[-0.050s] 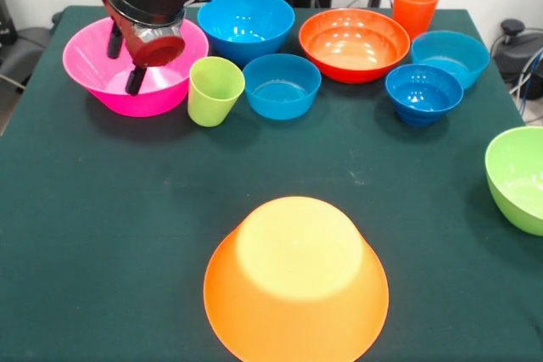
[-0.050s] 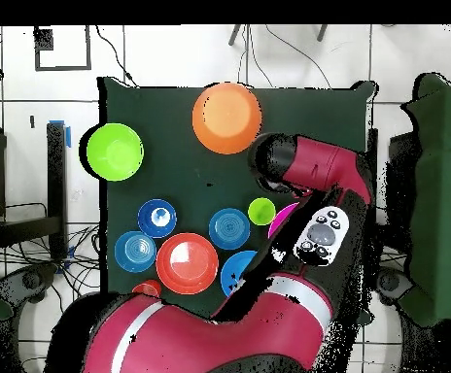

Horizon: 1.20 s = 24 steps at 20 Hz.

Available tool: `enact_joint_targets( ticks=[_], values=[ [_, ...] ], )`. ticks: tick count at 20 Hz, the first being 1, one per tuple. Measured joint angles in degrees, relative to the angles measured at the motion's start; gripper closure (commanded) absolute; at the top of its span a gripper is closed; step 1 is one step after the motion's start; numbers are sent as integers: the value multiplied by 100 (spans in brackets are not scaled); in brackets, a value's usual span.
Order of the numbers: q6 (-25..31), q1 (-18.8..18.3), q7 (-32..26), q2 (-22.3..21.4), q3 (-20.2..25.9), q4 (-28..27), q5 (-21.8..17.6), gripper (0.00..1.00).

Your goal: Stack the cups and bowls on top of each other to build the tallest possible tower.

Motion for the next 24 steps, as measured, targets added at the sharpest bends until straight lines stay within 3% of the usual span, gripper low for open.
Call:
enact_joint_targets(
  ticks=[7,24],
  values=[
    [-1,11,452,18,-32,145,201,0],
    [-2,1,465,211,-78,165,228,0]
  ],
)
